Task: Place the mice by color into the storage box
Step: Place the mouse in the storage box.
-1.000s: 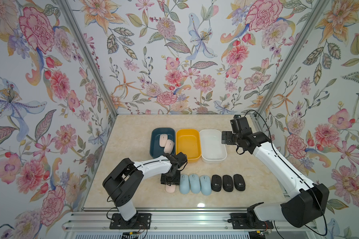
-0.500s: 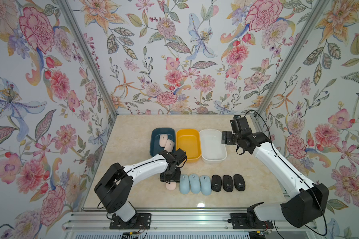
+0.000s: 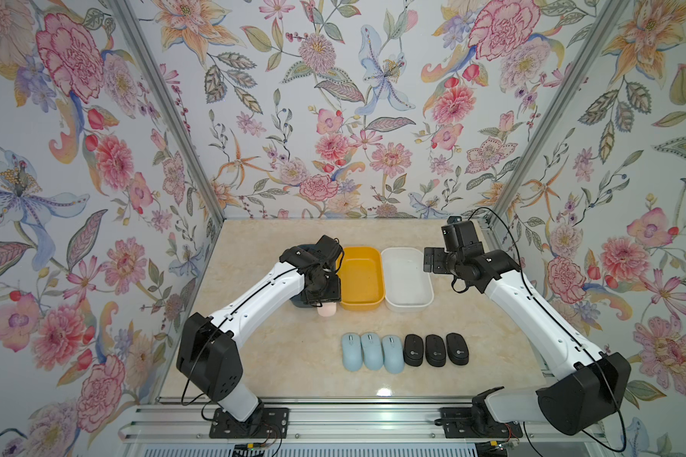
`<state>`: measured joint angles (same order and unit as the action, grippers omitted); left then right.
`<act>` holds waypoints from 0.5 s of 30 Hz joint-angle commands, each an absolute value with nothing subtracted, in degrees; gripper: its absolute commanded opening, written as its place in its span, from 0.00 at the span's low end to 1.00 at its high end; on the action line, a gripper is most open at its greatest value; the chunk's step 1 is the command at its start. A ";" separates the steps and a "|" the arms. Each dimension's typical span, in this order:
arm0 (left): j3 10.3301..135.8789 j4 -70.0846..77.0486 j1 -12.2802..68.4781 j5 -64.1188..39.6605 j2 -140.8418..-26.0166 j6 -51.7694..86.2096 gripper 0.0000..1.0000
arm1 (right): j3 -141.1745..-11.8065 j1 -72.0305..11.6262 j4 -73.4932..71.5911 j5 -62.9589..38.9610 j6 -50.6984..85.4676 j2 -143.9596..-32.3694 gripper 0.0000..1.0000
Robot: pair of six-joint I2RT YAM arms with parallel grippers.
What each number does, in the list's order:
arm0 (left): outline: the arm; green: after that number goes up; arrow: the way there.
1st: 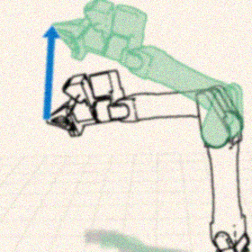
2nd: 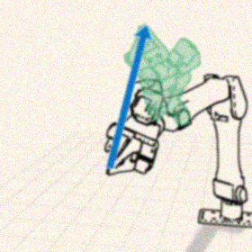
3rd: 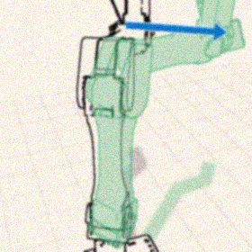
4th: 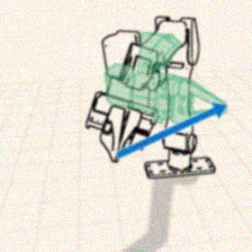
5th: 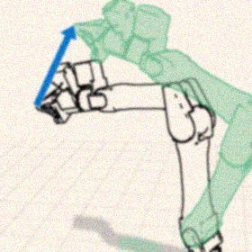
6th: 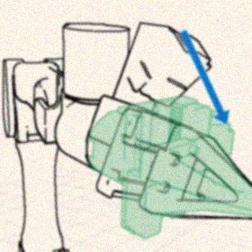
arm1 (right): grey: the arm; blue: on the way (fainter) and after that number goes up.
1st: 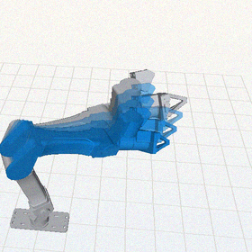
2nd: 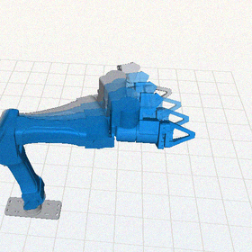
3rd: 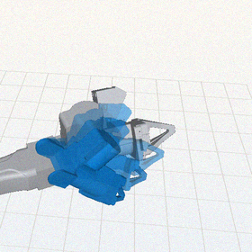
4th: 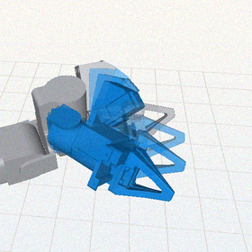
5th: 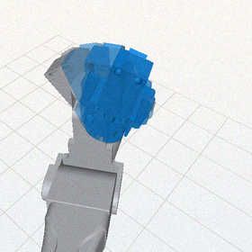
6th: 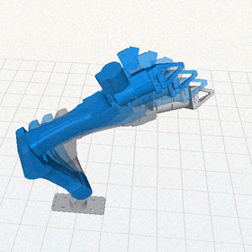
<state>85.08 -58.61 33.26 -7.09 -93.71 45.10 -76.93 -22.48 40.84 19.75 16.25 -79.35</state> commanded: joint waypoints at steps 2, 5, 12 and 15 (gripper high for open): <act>90.75 -61.57 29.65 -6.25 -99.50 39.82 0.59 | -78.53 -22.90 41.35 19.10 16.24 -79.10 0.99; 95.26 -61.61 27.24 -6.49 -103.51 38.16 0.60 | -78.60 -22.90 41.30 19.16 16.26 -79.10 0.99; 104.24 -61.66 23.50 -6.49 -113.68 36.67 0.60 | -78.49 -22.86 41.37 19.30 16.60 -78.93 0.99; 107.18 -61.62 22.11 -6.90 -117.48 35.66 0.61 | -78.49 -22.91 41.72 19.80 16.39 -78.58 0.99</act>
<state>104.20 -60.40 23.40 -7.11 -114.85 37.87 -76.93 -22.48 40.91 19.75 16.27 -79.35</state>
